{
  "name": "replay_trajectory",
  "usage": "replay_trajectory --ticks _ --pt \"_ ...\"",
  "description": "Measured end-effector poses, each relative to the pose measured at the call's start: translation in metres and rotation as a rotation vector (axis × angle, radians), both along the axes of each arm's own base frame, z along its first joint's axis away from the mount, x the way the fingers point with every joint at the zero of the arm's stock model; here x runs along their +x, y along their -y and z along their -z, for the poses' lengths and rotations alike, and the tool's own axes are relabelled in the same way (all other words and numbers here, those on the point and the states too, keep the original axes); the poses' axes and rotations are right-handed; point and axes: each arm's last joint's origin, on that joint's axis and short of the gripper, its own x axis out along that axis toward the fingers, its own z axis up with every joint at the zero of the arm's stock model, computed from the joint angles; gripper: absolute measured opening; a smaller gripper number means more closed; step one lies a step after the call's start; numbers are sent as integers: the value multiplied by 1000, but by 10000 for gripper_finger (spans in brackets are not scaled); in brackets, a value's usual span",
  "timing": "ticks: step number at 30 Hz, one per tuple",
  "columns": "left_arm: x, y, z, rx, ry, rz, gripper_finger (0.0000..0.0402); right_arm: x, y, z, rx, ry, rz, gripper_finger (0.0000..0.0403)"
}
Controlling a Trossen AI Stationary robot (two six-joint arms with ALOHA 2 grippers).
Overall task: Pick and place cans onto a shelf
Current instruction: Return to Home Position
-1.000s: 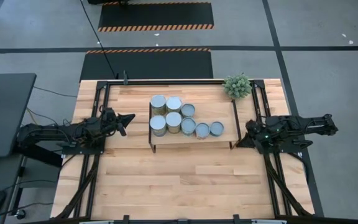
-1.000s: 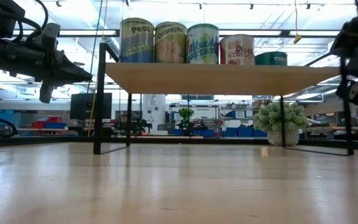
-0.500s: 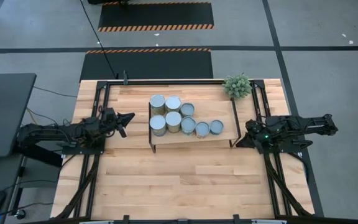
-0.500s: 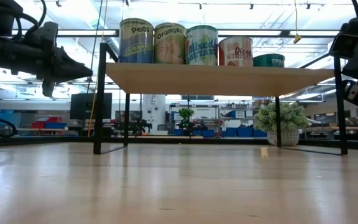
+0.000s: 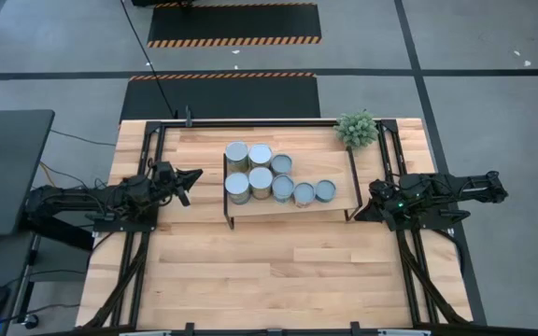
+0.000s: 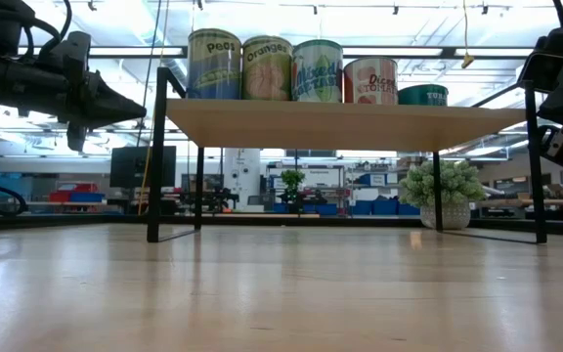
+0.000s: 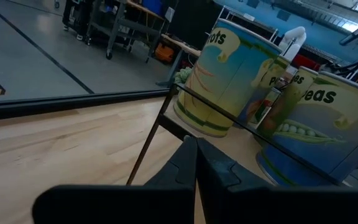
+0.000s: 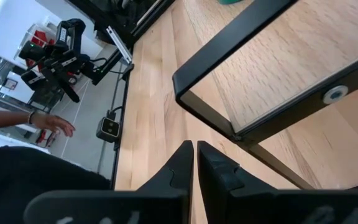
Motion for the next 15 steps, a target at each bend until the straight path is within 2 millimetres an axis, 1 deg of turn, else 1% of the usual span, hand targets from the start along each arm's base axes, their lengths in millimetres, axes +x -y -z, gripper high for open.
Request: replay_trajectory --ticks 15 --pt "0 0 0 0 2 0 11 0 0 0 0 0 0 28"
